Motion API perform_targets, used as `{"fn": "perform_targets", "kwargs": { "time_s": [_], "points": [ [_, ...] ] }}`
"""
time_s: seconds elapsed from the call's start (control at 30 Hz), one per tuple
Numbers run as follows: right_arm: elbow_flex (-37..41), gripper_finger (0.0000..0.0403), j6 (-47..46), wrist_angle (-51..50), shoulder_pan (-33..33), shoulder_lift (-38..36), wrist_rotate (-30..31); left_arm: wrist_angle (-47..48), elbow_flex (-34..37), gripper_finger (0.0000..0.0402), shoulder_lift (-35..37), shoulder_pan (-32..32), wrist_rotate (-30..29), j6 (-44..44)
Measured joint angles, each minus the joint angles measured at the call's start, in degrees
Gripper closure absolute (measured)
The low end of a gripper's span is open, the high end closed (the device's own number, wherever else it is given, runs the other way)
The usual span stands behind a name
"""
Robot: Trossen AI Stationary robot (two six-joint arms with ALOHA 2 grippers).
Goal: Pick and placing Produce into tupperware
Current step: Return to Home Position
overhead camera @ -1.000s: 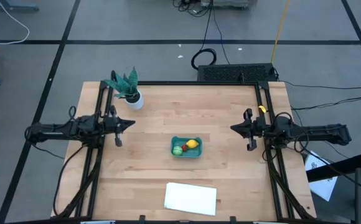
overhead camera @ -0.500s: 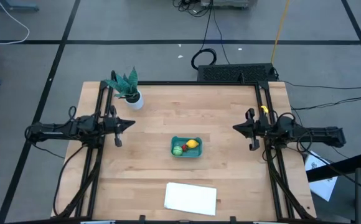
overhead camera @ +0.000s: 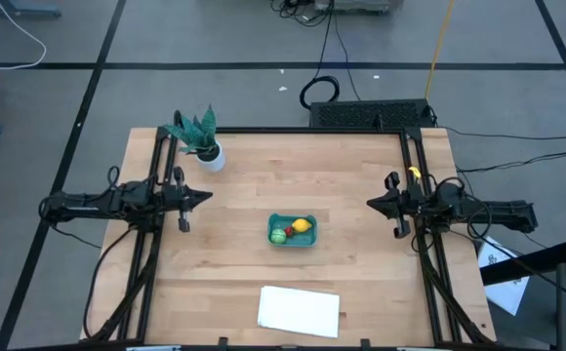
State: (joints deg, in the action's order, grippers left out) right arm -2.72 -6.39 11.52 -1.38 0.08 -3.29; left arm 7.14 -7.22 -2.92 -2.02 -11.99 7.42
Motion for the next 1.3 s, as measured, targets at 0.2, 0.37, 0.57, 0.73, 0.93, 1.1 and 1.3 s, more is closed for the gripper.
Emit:
{"fn": "perform_targets", "kwargs": {
  "time_s": [0.2, 0.37, 0.57, 0.73, 0.93, 1.1, 1.3],
  "points": [
    [0.0, 0.0403, 0.0, 0.16, 0.0, 0.0, 0.0, 0.91, 0.0, 0.0401, 0.0, 0.0, -0.02, -0.05],
    [0.0, 0.0403, 0.0, 0.16, 0.01, 0.0, 0.0, 1.25, 0.0, 0.0401, 0.0, 0.0, -0.02, -0.11],
    [0.0, 0.0403, 0.0, 0.18, 0.0, 0.0, -0.02, 1.25, 0.0, 0.0401, 0.0, 0.0, -0.04, -0.06],
    [0.0, 0.0403, 0.0, 0.01, 0.0, 0.0, -0.04, 1.29, 0.0, 0.0401, 0.0, 0.0, -0.04, -0.11],
    [0.0, 0.0403, 0.0, -0.43, 0.0, 0.0, -0.07, 2.83, 0.0, 0.04, 0.0, 0.0, -0.04, -0.26],
    [0.0, 0.0403, 0.0, -0.52, 0.02, 0.0, -0.07, 3.42, 0.0, 0.04, 0.0, 0.0, -0.03, -0.47],
    [0.0, 0.0403, -0.07, -0.65, 0.0, 0.07, -0.07, 2.99, 0.0, 0.0388, 0.0, 0.0, -0.31, -0.41]
  ]
}}
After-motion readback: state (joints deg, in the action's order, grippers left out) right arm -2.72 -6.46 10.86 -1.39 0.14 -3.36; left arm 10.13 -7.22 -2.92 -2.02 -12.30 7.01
